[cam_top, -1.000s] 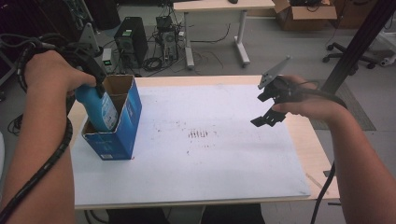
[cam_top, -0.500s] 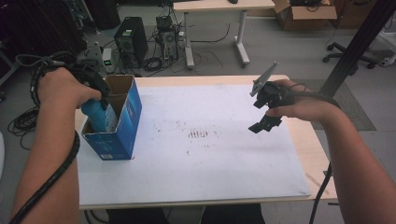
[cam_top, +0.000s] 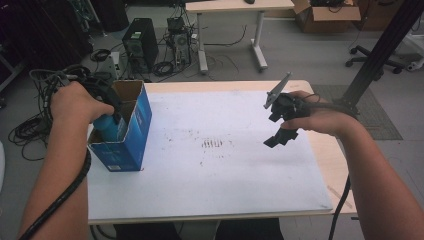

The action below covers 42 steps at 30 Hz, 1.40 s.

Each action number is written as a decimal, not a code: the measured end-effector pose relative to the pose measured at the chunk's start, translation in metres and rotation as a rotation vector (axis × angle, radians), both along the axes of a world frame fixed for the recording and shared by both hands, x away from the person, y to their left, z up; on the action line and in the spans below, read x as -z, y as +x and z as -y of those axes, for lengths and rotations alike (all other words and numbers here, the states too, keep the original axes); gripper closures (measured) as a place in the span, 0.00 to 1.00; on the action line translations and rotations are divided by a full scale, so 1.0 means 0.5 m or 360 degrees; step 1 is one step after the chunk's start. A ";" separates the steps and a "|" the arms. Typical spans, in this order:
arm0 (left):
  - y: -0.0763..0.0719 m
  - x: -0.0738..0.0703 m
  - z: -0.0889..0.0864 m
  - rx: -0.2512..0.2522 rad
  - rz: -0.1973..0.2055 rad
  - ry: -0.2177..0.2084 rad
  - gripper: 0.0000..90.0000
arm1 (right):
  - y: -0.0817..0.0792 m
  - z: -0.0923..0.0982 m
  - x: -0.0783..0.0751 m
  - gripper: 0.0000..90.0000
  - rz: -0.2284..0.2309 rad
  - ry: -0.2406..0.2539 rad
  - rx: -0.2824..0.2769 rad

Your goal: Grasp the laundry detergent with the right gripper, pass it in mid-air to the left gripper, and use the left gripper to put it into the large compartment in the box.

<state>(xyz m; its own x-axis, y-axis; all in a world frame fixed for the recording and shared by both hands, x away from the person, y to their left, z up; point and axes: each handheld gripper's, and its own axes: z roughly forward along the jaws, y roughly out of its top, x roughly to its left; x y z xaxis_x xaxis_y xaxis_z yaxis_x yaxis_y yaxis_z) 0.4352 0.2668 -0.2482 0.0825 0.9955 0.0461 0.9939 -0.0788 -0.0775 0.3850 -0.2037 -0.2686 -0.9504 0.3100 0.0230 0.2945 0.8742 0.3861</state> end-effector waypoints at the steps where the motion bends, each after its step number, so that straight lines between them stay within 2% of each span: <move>1: 0.001 0.005 0.001 0.0006 -0.0011 0.0006 0.42 | 0.000 0.001 0.002 0.08 -0.0003 -0.0002 0.0003; 15: 0.006 0.046 0.007 0.0037 -0.0011 0.0014 0.42 | 0.006 0.006 0.023 0.08 -0.0033 0.0002 0.0007; 23: 0.007 0.059 0.007 0.0042 -0.0004 0.0025 0.42 | 0.003 0.009 0.028 0.08 -0.0049 0.0002 0.0002; 36: 0.009 0.084 0.006 0.0059 -0.0038 0.0072 0.42 | -0.001 0.012 0.029 0.08 -0.0053 0.0006 0.0004; 42: 0.010 0.091 0.004 0.0050 -0.0042 0.0066 0.42 | -0.002 0.015 0.030 0.08 -0.0052 0.0008 0.0008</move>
